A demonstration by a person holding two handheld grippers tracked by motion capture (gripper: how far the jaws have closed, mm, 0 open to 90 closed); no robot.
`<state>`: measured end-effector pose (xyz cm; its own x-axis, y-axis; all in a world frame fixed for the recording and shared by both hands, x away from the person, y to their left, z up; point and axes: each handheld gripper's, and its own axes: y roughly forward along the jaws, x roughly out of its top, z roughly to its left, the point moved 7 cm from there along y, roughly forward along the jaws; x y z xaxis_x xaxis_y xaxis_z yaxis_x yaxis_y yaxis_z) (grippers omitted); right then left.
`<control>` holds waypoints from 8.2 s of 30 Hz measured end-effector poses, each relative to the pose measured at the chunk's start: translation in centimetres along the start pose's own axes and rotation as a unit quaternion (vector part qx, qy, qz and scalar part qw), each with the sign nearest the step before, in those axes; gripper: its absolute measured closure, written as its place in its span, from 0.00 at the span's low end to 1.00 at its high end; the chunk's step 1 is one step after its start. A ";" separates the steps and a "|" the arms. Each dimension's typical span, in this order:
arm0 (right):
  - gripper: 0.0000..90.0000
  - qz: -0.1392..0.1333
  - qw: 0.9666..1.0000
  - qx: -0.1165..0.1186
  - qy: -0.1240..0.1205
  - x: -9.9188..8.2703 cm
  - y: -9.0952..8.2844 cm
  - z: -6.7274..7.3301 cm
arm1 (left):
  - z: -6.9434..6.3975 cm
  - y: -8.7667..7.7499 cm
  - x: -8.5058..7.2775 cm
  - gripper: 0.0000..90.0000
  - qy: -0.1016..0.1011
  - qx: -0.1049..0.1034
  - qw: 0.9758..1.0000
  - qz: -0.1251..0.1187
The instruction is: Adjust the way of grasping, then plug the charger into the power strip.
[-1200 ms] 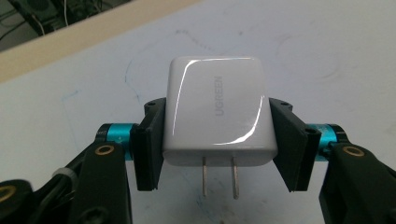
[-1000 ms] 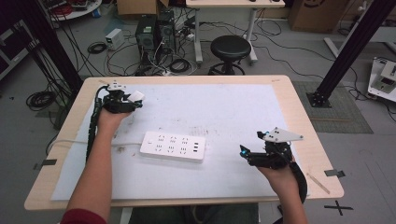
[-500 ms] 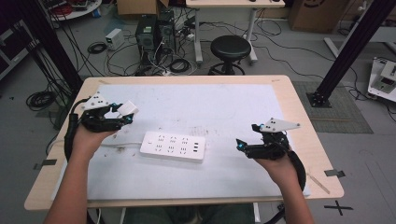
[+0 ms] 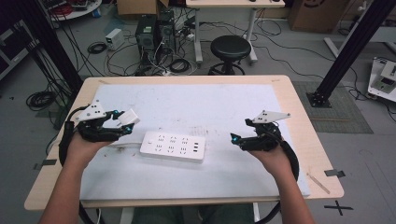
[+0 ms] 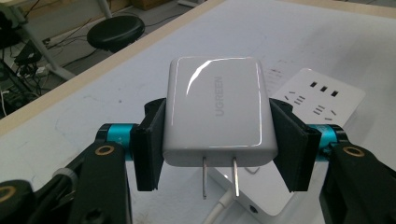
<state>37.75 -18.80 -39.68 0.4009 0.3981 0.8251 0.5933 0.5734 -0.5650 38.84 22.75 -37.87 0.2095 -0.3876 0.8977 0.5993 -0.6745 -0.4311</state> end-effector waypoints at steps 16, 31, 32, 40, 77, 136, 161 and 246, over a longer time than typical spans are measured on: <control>0.22 -0.001 0.995 0.098 0.015 0.5 1.1 5.5 | -9.5 3.5 0.0 0.47 0.133 -0.084 0.987 -0.024; 0.22 -0.019 0.963 0.238 0.123 0.2 4.1 9.2 | -15.2 6.9 0.6 0.47 0.256 -0.073 0.963 -0.044; 0.22 -0.020 0.962 0.243 0.124 0.2 4.3 9.3 | -15.4 7.0 0.6 0.47 0.261 -0.069 0.962 -0.046; 0.22 -0.015 0.939 0.305 0.159 0.4 5.7 10.8 | -16.3 7.3 0.9 0.47 0.282 -0.071 0.955 -0.060; 0.70 -0.035 0.925 0.330 0.185 0.4 4.7 8.6 | -13.9 5.7 1.8 0.25 0.230 -0.043 0.971 -0.042; 0.70 0.217 0.933 0.192 -0.213 6.9 11.4 8.6 | -4.6 -1.8 -3.5 0.22 0.089 0.042 0.995 0.016; 0.70 0.340 0.875 0.186 -0.290 6.8 14.4 9.9 | -3.7 -2.3 -4.8 0.22 0.076 0.048 0.996 0.019; 0.22 -0.039 0.993 0.114 0.015 1.5 1.2 1.1 | -4.0 -0.1 -1.3 0.22 0.068 -0.009 0.997 -0.027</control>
<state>38.34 -16.74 -39.14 0.3826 0.3259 0.8645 0.4517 0.7503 -0.4827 35.41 20.77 -39.42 0.0702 -0.4321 0.8991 0.5930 -0.7067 -0.3859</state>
